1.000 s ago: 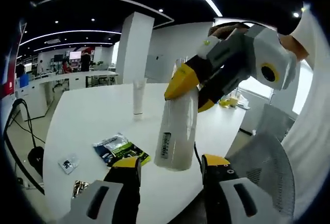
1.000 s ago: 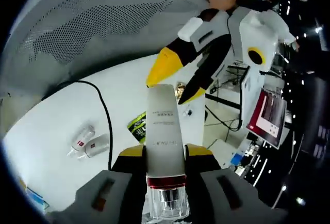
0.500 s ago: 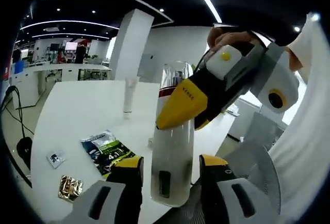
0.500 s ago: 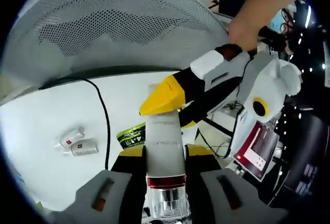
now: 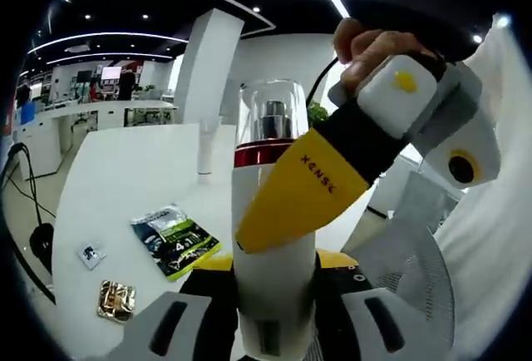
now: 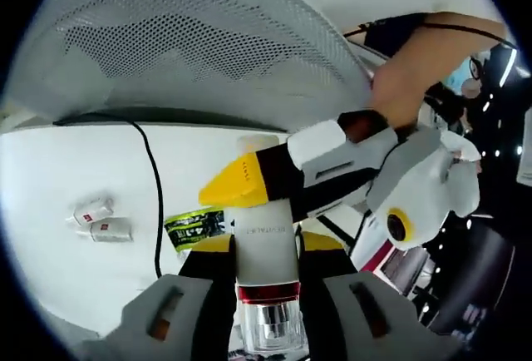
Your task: Arrange the skincare products in the storage area until every visible bottle or jar stands upright without overlapping.
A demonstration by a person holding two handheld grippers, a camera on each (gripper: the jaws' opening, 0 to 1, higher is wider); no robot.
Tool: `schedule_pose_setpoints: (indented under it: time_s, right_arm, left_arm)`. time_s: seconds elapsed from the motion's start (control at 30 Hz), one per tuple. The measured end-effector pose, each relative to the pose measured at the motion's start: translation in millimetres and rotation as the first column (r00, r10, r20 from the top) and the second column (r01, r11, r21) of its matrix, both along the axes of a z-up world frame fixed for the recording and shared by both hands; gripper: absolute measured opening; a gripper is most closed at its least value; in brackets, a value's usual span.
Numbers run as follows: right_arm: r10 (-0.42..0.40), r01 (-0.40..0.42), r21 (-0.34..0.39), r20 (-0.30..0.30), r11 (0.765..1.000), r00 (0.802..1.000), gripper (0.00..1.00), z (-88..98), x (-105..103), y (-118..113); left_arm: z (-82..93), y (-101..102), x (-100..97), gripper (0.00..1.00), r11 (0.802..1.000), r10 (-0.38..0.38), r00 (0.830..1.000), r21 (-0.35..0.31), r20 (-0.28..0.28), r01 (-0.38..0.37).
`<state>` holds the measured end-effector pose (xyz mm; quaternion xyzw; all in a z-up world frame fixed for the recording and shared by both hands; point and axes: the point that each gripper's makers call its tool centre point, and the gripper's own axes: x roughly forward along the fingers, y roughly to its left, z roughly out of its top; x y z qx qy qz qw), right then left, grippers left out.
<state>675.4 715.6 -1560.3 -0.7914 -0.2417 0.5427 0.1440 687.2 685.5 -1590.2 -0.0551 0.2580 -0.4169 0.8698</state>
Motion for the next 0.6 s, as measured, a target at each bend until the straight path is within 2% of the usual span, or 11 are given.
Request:
schedule_pose_setpoints:
  time_s: [0.13,0.17,0.3,0.6]
  right_arm:
    - [0.007,-0.007,-0.001,0.008,1.0,1.0,0.25,-1.0,-3.0,0.8]
    - [0.012,-0.012,-0.003,0.005,1.0,1.0,0.25,-1.6,-4.2,0.4]
    - [0.02,-0.02,-0.002,0.0,1.0,1.0,0.25,-3.4,-6.0,0.3]
    - [0.017,-0.017,0.007,-0.005,1.0,1.0,0.26,-5.2,-3.3,1.1]
  left_arm:
    - [-2.1,1.3,-2.5,0.34,1.0,-0.003,1.0,0.028,0.003,0.003]
    - [-3.4,1.3,-4.5,0.33,1.0,-0.007,1.0,0.026,-0.018,0.007]
    - [-4.6,1.8,-6.5,0.32,0.999,-0.006,1.0,0.035,-0.028,0.007]
    - [-5.7,3.1,-6.8,0.31,1.0,-0.001,0.996,0.006,-0.085,0.001]
